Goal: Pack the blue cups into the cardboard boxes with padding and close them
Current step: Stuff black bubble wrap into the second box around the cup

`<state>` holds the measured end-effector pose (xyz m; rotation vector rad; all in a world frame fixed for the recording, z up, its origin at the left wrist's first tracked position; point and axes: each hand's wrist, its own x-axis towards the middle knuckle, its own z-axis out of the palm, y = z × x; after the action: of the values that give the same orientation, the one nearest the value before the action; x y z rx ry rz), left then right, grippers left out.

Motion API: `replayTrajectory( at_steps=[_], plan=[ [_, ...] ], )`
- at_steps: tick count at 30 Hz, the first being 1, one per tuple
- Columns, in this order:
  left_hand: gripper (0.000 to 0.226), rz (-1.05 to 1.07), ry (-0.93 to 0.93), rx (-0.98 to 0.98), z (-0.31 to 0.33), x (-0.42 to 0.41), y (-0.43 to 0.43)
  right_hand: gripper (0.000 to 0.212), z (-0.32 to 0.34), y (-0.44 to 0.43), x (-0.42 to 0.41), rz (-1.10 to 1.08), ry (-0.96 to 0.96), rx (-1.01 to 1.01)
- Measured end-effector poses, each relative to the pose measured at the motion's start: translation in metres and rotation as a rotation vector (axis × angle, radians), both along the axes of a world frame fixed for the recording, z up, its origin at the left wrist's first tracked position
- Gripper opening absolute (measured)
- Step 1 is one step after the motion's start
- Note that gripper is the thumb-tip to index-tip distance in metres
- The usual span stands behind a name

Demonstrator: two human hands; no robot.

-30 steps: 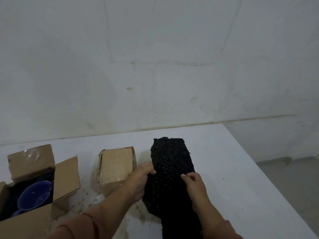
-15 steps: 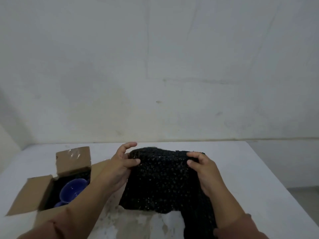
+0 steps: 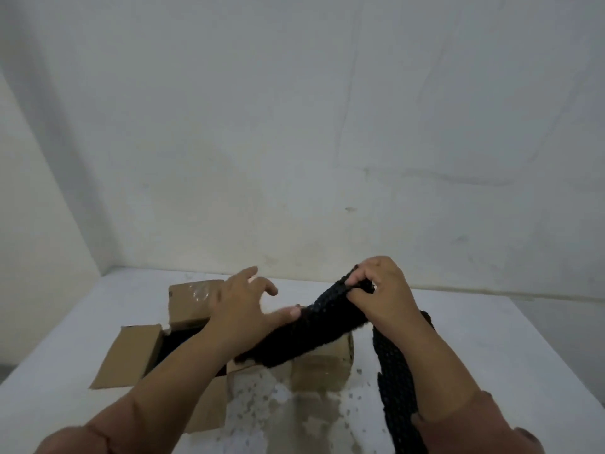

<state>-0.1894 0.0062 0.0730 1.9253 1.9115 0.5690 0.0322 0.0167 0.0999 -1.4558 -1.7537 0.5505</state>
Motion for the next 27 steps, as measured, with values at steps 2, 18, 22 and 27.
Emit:
replayTrajectory(
  at_steps=[2, 18, 22, 27],
  plan=[
    [0.065, -0.126, 0.021, -0.055, 0.009, 0.003, -0.006, 0.033, 0.011, -0.001, -0.022, 0.052, -0.084, 0.01],
    [0.014, 0.16, -0.895, -0.33, 0.019, -0.049, -0.006, 0.062, 0.015, 0.019, -0.118, -0.058, 0.028, -0.015],
    [0.022, 0.303, -1.177, -0.434, 0.012, -0.085, 0.001, 0.083, -0.012, 0.021, -0.115, 0.107, 0.543, -0.608],
    [0.019, 0.25, -1.187, -0.443, 0.001, -0.117, 0.005, 0.077, -0.039, 0.025, -0.139, 0.134, 0.739, -0.717]
  ],
)
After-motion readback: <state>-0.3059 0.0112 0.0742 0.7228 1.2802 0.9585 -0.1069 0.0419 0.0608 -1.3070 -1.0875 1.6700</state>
